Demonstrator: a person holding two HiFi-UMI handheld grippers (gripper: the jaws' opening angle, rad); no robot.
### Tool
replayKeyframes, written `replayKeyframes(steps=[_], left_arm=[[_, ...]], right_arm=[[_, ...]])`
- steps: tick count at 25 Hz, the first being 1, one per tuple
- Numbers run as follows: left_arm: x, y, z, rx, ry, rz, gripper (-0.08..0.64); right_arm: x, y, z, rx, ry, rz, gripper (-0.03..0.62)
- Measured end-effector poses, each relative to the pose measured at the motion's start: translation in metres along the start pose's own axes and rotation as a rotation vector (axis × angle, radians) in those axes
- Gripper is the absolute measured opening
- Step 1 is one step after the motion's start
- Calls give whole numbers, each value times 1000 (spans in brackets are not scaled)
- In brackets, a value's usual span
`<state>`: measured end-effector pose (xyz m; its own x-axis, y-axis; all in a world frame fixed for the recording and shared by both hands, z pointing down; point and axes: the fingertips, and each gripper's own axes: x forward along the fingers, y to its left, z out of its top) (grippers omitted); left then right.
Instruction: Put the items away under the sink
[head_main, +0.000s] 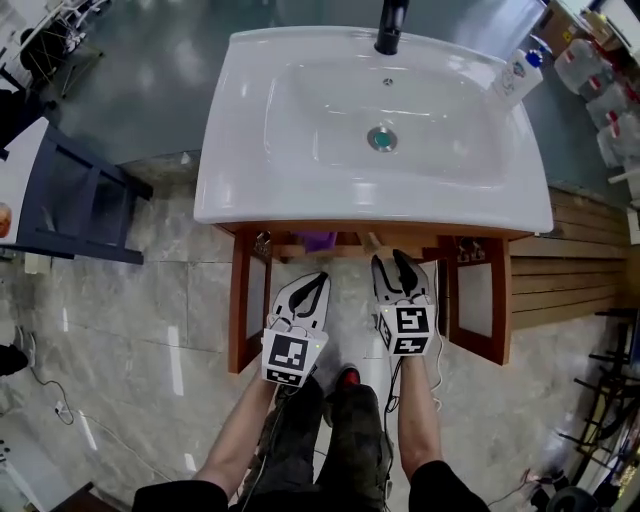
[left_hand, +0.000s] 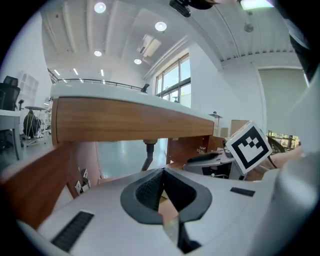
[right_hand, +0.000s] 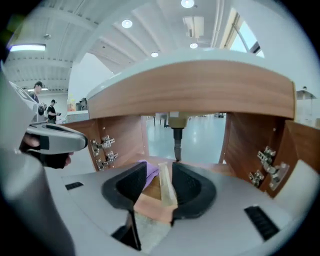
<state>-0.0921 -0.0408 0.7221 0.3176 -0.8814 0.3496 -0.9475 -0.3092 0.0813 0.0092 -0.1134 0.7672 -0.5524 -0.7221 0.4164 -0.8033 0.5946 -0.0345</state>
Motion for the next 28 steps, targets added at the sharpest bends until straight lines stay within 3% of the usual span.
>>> replayKeyframes(steps=[18,28], left_arm=[[-74,-48,178,67,-36,-42,8],[-116,-69,267,93,-75,-62,8]], right_arm=[[-136,-3,164,14,-81,-87,50],[-220,-4,261,-8,-163,-133,40]])
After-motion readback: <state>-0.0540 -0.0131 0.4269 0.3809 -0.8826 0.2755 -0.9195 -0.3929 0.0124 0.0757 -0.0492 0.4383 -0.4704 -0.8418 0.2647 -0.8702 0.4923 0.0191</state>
